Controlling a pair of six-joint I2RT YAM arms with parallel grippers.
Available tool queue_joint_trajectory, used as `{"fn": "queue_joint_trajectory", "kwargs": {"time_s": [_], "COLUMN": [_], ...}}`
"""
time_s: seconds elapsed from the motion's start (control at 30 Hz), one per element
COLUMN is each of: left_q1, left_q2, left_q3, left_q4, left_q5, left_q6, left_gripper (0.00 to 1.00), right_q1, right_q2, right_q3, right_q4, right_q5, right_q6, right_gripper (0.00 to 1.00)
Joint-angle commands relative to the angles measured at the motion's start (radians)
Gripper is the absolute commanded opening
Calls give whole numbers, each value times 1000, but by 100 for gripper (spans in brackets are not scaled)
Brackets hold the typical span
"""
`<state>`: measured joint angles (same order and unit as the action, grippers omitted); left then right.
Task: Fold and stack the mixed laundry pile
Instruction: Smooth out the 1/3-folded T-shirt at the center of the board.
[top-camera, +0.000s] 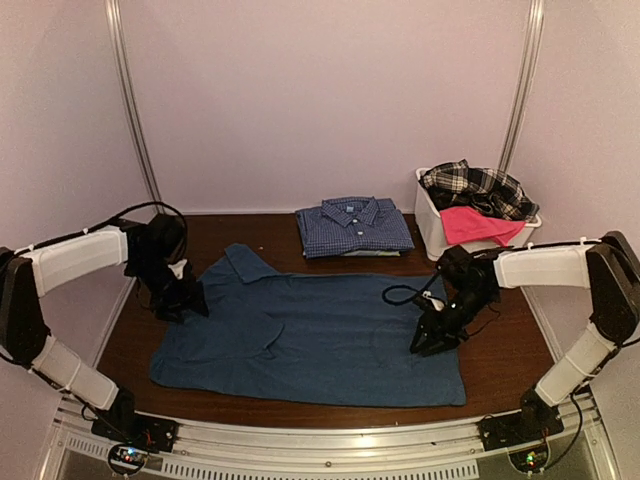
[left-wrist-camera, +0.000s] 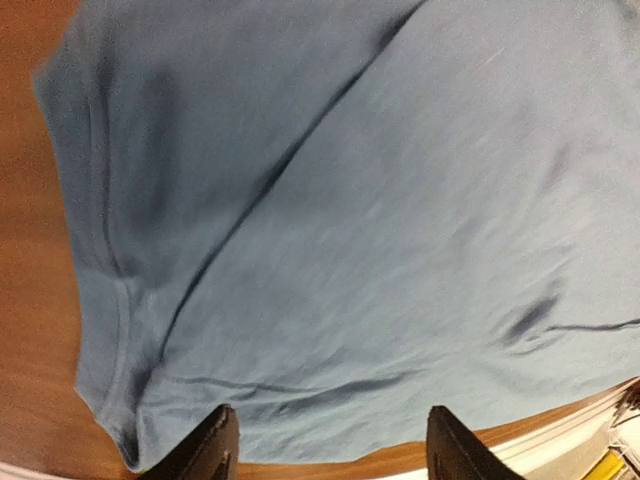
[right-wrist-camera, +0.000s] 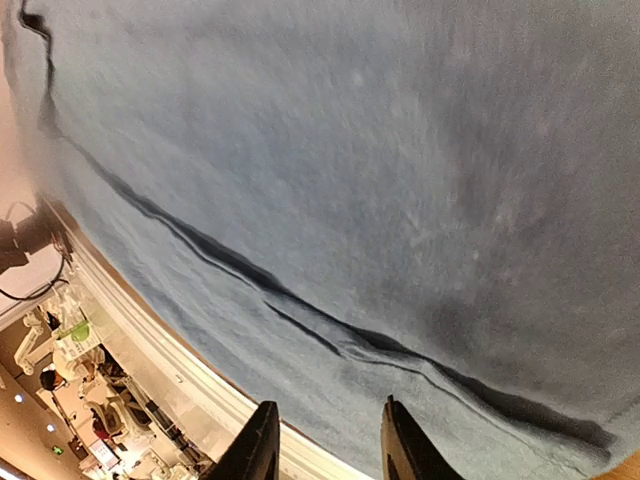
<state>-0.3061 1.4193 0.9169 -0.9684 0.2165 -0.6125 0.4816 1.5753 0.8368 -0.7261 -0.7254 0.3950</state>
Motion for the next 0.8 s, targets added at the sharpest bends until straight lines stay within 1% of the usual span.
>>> {"fn": "queue_joint_trajectory", "kwargs": {"time_s": [0.0,0.1,0.17,0.23,0.3,0.4,0.47,0.6,0.77], "left_q1": [26,41,52,57,58,58,58,55,50], "left_q2": [106,221,299,379,444,504,535,594,619], "left_q3": [272,404,480,572,626,644,651,659,623], "left_q4": [114,169,186,187,206,263,292,324,363], "left_q5": [46,67,89,106,135,143,145,156,167], "left_q6": [26,36,34,43,43,3,-18,-69,-104], "left_gripper": [68,67,65,61,58,58,58,57,54], "right_q1": [-89,-161,-193,-220,-242,-263,-273,-276,-277], "right_q2": [-66,-68,-63,-54,-49,-40,-23,1,-7], "right_q3": [123,193,218,218,198,180,181,212,217], "right_q4": [-25,-22,-1,41,113,195,224,211,186], "right_q5": [50,130,221,262,278,318,314,301,269], "right_q6": [-60,-101,-117,-114,-90,-52,-33,-28,-29], "right_gripper": [36,36,37,36,36,37,37,37,37]}}
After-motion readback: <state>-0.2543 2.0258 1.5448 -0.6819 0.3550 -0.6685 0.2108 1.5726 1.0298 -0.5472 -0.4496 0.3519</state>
